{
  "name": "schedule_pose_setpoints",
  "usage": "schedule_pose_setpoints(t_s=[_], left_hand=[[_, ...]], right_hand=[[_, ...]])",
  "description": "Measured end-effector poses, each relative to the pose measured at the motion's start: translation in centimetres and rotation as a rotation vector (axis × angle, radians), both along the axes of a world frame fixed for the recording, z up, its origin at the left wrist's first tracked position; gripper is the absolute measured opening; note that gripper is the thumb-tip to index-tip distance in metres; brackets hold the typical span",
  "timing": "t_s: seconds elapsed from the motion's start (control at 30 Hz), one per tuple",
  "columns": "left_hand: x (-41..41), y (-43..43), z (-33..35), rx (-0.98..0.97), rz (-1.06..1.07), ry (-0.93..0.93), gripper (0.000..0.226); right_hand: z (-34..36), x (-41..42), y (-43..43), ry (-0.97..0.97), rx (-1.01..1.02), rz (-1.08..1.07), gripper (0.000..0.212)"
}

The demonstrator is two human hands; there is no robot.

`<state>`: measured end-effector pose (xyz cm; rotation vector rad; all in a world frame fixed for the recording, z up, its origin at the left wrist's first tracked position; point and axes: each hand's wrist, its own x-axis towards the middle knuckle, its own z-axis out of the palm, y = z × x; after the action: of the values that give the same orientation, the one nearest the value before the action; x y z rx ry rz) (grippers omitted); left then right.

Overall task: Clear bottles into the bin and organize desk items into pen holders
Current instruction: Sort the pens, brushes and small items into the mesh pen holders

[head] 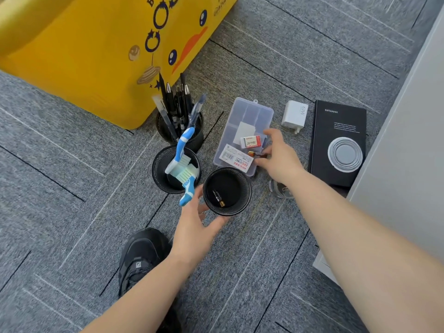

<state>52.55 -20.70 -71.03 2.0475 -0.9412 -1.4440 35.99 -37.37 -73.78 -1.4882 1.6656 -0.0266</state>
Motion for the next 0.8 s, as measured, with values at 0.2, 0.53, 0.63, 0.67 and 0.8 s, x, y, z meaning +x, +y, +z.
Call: schedule_pose_setpoints(t_s=[0.2, 0.53, 0.63, 0.67, 0.8], left_hand=[[0.0, -0.1, 0.2, 0.0, 0.001, -0.008, 0.09], [-0.1, -0.3, 0.1, -0.018, -0.039, -0.036, 0.092], [0.1, -0.3, 0.0, -0.017, -0.043, -0.046, 0.091], [0.1, -0.3, -0.1, -0.017, -0.046, -0.051, 0.091], [-0.1, -0.7, 0.0, -0.027, -0.054, -0.032, 0.088]], right_hand=[[0.9, -0.8, 0.4, 0.394, -0.06, 0.07, 0.026], [-0.2, 1.2, 2.2, 0.535, -0.027, 0.389, 0.077], [0.0, 1.0, 2.5, 0.499, -0.112, 0.37, 0.059], [0.2, 0.9, 2.5, 0.469, -0.106, 0.364, 0.055], [0.6, 0.0, 1.9, 0.395, -0.035, 0.353, 0.045]])
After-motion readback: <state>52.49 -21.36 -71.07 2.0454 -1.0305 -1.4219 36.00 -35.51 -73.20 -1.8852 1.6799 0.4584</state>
